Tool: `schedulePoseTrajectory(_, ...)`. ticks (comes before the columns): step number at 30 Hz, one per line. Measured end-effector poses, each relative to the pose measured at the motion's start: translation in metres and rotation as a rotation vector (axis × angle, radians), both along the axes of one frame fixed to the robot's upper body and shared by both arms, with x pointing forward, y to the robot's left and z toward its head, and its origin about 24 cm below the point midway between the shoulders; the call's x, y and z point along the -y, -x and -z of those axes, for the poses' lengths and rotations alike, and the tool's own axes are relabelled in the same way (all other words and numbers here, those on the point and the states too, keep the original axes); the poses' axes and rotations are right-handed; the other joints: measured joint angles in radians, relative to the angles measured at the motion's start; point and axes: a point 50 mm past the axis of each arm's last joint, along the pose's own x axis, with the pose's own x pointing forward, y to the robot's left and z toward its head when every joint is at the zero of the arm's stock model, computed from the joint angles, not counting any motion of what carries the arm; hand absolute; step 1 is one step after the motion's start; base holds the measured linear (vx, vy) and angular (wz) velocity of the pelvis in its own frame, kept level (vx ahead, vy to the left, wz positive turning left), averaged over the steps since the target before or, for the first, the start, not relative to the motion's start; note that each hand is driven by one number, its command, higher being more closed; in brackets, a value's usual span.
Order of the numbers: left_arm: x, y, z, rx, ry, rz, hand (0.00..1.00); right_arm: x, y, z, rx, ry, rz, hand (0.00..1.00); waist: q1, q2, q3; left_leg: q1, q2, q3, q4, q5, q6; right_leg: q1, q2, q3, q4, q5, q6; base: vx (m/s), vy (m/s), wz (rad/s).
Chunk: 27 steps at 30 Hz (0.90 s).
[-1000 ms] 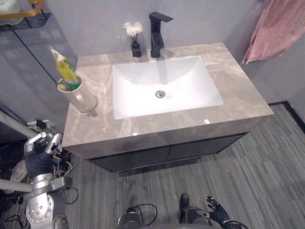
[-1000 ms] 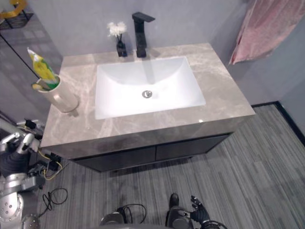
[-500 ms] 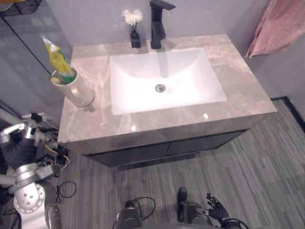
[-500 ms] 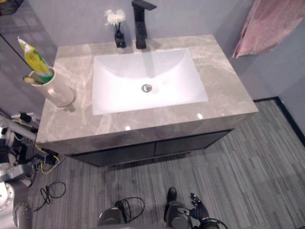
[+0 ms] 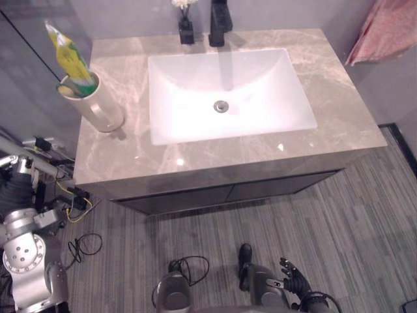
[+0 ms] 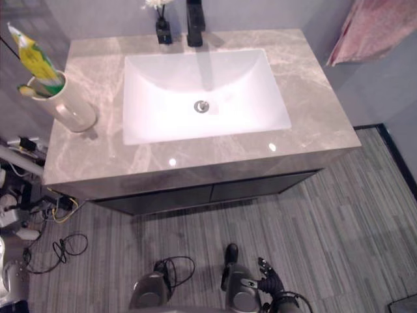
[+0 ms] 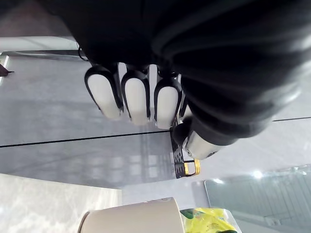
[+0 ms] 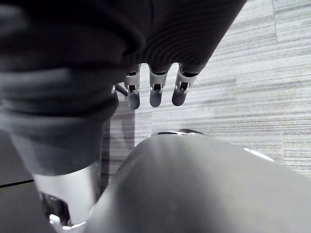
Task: Organize washtable
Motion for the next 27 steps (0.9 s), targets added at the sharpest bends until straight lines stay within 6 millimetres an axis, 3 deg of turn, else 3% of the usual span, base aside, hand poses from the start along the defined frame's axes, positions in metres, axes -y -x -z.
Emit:
schedulePoseTrajectory(15,-0.007,-0.015,-0.039,0.195,0.025,0.096,1.0,0.001,-0.009,-0.006,0.051,-0.005,-0.02,0.0,-0.002,-0.017,0.068,-0.096,0.004,-0.02,0.069,-0.02,0.012,-0.067,-0.006,-0.004,0.024,0.005,0.0,-0.01,0.006,0.0)
schedulePoseTrajectory(27,0.008,-0.028,-0.046,0.137,0.001,0.364,1.0,0.001,-0.009,-0.008,0.064,0.001,-0.034,0.0,-0.004,-0.018,0.069,-0.098,0.002,-0.016,0.075,-0.023,0.014,-0.071,-0.007,0.001,0.024,0.007,0.003,0.01,0.012,0.0)
